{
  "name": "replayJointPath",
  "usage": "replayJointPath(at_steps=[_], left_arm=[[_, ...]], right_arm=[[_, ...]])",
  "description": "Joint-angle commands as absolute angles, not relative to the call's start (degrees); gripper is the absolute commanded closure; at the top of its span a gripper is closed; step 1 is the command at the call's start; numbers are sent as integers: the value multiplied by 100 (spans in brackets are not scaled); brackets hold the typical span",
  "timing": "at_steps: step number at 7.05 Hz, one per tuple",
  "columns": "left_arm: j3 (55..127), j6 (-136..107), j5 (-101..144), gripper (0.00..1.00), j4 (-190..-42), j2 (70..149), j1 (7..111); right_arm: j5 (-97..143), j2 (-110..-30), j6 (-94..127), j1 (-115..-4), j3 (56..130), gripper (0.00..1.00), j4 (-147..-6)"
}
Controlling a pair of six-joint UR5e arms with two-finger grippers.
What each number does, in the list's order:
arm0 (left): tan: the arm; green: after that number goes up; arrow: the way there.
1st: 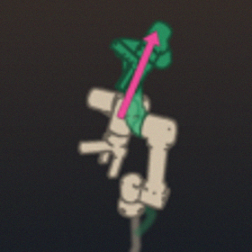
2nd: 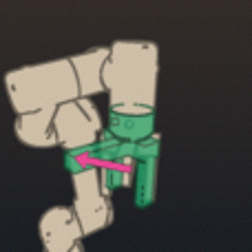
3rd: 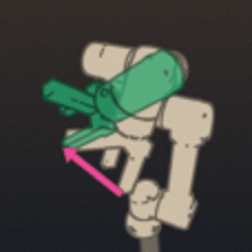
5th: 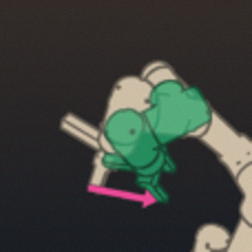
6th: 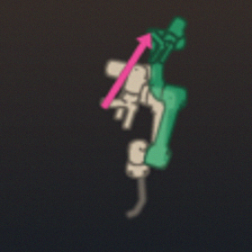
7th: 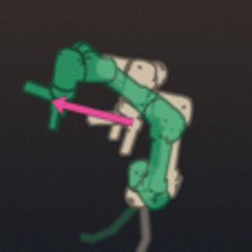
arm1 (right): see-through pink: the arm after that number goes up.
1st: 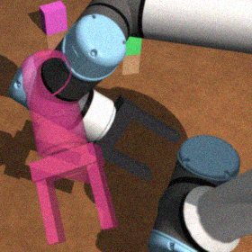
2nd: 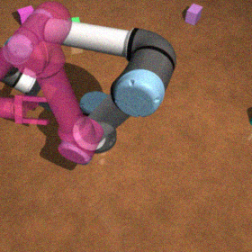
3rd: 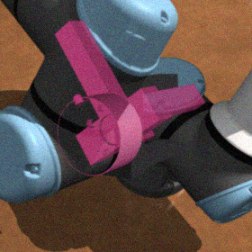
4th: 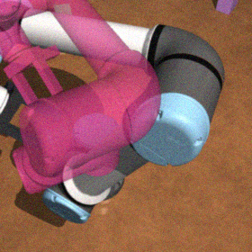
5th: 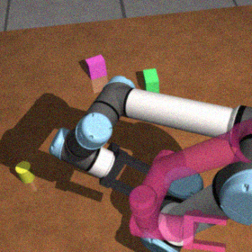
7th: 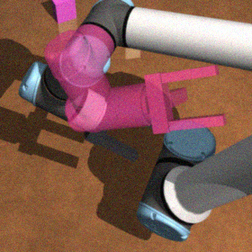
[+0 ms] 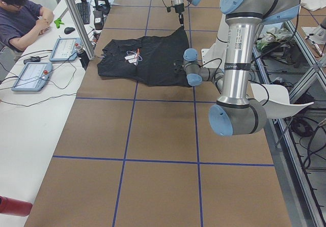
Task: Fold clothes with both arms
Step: 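Move the left gripper down to the other bottom hem corner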
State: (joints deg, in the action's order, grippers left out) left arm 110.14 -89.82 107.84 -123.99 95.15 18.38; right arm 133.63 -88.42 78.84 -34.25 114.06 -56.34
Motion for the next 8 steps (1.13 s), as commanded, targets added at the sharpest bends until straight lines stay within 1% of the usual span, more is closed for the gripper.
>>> replayJointPath(at_steps=[1, 2, 3, 5, 6, 7, 8], left_arm=[[10960, -9009, 10775, 4, -12393, 9536, 1775], [10960, -9017, 10775, 12, -12393, 9536, 1775], [10960, -9018, 10767, 17, -12393, 9536, 1775], [10960, -9018, 10775, 19, -12393, 9536, 1775], [10969, -9018, 10775, 25, -12393, 9536, 1775], [10995, -9070, 10784, 37, -12393, 9554, 1775], [10995, -9140, 10793, 57, -12358, 9589, 1775]], right_arm=[[13438, -8842, 7884, -3472, 11399, 100, -5634], [13456, -8842, 7884, -3489, 11399, 100, -5634], [13456, -8842, 7884, -3498, 11399, 100, -5634], [13508, -8851, 7884, -3542, 11399, 100, -5634], [13570, -8859, 7884, -3594, 11399, 100, -5634], [13614, -8859, 7875, -3630, 11399, 100, -5634], [13614, -8859, 7875, -3639, 11391, 100, -5634]])
